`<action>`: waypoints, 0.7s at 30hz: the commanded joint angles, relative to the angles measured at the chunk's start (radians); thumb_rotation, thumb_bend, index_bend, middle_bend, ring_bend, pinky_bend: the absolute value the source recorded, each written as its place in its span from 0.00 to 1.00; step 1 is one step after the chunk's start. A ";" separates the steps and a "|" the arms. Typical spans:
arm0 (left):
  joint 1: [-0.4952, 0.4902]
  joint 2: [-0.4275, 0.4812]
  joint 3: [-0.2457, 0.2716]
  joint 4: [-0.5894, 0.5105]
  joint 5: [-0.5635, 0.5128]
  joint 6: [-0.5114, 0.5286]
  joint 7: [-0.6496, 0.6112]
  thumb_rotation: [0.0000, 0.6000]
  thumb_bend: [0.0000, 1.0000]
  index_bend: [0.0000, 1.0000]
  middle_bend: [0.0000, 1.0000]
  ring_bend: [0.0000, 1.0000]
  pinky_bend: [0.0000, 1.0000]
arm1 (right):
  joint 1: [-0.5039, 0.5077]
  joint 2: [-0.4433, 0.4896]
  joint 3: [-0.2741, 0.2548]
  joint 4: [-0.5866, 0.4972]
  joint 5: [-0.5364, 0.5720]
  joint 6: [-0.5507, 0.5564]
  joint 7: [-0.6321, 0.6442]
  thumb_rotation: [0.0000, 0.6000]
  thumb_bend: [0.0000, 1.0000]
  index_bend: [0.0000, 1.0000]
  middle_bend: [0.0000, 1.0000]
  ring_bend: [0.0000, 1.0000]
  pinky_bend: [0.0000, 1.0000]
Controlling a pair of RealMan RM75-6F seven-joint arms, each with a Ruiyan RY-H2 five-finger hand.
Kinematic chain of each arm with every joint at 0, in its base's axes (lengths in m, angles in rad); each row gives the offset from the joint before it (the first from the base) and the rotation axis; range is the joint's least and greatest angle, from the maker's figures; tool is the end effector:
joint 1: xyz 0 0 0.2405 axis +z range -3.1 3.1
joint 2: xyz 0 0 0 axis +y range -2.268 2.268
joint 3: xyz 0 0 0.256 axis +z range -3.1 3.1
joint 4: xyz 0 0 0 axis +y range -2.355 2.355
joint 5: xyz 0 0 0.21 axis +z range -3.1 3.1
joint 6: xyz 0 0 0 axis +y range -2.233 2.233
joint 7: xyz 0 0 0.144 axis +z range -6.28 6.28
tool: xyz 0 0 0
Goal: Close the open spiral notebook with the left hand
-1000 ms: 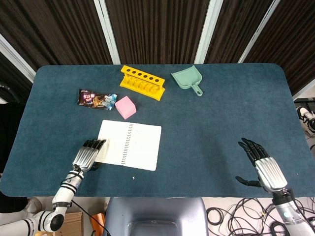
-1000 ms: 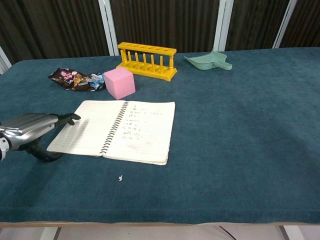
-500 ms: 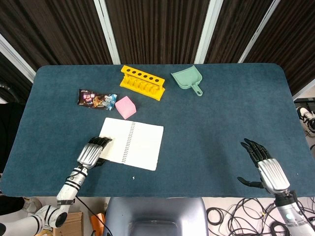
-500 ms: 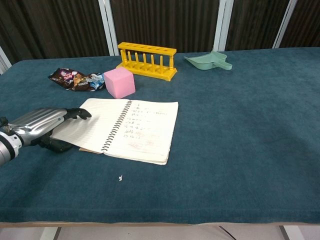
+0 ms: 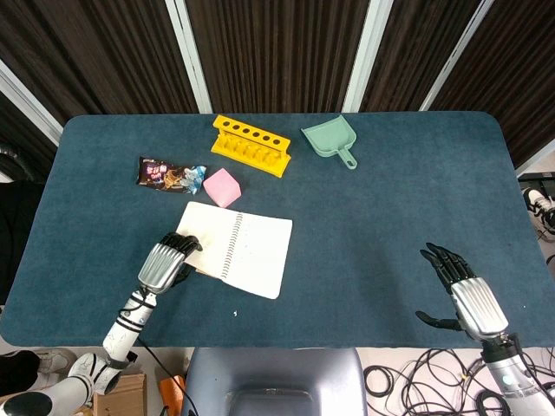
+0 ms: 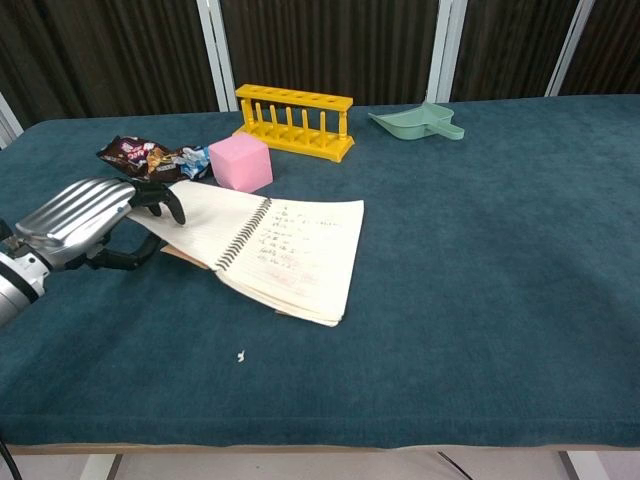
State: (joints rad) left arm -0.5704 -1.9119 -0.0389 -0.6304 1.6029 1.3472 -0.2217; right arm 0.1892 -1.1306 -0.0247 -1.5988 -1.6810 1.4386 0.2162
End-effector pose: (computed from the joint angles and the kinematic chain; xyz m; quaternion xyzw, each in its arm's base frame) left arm -0.2376 0.3258 -0.0422 -0.7134 -0.2712 -0.4724 0.4408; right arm -0.2793 -0.1921 0.1304 0.6472 -0.4175 0.4573 0.4446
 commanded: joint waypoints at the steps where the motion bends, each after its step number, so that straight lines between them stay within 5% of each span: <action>1: -0.001 -0.035 0.024 0.070 0.054 0.090 0.002 1.00 0.64 0.57 0.50 0.53 0.44 | 0.001 0.001 0.001 -0.002 -0.001 0.000 0.000 1.00 0.00 0.08 0.02 0.03 0.13; 15: 0.003 -0.005 0.115 0.163 0.190 0.308 0.181 1.00 0.58 0.55 0.48 0.50 0.44 | -0.014 -0.005 -0.005 0.014 -0.004 0.022 0.017 1.00 0.00 0.08 0.02 0.03 0.13; 21: -0.059 -0.051 0.112 0.190 0.206 0.288 0.219 1.00 0.47 0.36 0.36 0.38 0.39 | -0.013 -0.009 -0.001 0.016 -0.007 0.027 0.024 1.00 0.00 0.08 0.02 0.03 0.13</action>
State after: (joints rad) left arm -0.6136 -1.9496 0.0724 -0.4496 1.8025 1.6428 -0.0111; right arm 0.1762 -1.1392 -0.0258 -1.5827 -1.6878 1.4658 0.2408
